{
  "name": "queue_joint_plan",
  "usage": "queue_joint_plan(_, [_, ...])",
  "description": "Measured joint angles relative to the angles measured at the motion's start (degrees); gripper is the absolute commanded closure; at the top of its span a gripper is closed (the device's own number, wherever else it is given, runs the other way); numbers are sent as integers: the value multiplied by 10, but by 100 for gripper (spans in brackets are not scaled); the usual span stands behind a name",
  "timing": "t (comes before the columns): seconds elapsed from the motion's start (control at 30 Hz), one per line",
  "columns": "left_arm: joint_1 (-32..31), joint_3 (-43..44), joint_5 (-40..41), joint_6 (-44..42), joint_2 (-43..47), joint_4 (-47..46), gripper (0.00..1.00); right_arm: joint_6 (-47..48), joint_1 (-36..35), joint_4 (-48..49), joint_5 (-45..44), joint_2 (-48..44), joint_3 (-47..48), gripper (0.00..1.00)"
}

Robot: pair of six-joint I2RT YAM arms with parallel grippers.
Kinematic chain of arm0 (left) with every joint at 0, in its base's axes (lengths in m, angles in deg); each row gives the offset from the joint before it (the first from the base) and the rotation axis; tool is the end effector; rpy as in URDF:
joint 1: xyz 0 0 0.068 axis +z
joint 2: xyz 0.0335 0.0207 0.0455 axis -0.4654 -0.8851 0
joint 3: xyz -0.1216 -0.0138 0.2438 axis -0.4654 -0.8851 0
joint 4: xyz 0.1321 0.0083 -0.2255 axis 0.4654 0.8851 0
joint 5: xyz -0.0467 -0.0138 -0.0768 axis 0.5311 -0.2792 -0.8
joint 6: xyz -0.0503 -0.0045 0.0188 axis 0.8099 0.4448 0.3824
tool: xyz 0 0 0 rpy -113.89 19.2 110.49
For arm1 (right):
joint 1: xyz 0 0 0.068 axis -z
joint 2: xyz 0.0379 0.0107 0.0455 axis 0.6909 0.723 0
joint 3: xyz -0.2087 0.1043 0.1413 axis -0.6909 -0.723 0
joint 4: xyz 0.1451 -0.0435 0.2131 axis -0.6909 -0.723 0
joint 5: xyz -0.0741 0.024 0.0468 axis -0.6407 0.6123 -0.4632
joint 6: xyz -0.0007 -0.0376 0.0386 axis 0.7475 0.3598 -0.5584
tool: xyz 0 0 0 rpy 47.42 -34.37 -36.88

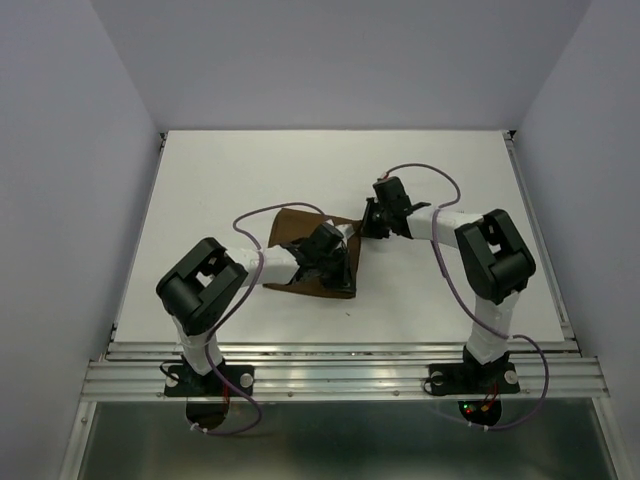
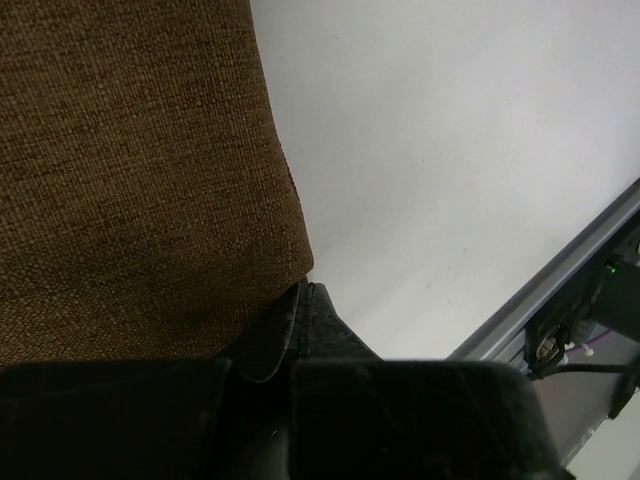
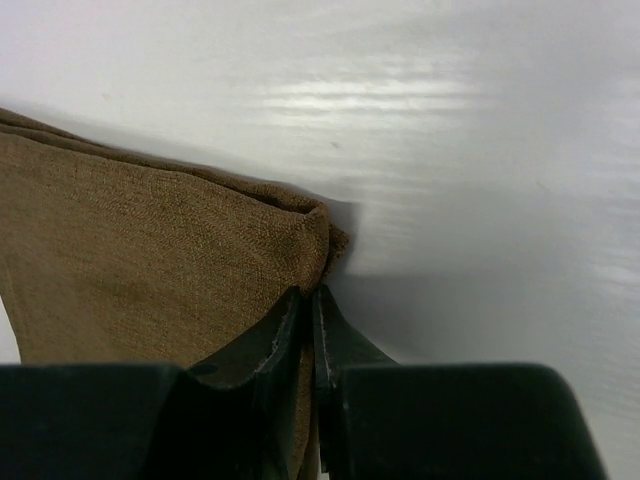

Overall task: Fold the napkin into a case and place the utensils inside
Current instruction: Move the lower triangle-folded napkin to the center of the board.

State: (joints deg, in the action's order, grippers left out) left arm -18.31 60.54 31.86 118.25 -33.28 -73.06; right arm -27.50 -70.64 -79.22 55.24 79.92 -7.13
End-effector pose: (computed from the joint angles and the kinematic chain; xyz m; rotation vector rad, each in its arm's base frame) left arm 0.2362 -0.2613 0.1510 0.3704 2.5123 -1.0451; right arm 0.3662 0.1892 0.1517 0.1721 2.4994 0.5763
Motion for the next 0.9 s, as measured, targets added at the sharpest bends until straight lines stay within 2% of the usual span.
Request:
queue_joint_plan(0.27, [-80,51,-13,2,-31,31,100,32,32,-18,-5,-115,-129,85])
queue_joint_plan(0.43, [-102,87,-35,-1,-43,51,100,46,41,-42,-22,-164,-154,73])
queue_joint_plan(0.53, [-101,118,-27,-12,-43,87,100,54,41,-53,-36,-172,-151,56])
queue_joint_plan(0.57, [-99,137,-22,-19,-43,104,96,57,41,-59,-40,-172,-148,55])
queue_joint_plan(0.6, [-98,151,-17,-24,-43,116,93,59,41,-67,-46,-172,-143,48])
queue_joint_plan(0.73, [-88,210,1,-52,-37,164,78,63,41,-92,-70,-175,-116,44])
queue_joint_plan(0.9, [-55,222,16,-74,6,213,77,66,42,-111,-90,-203,-103,44])
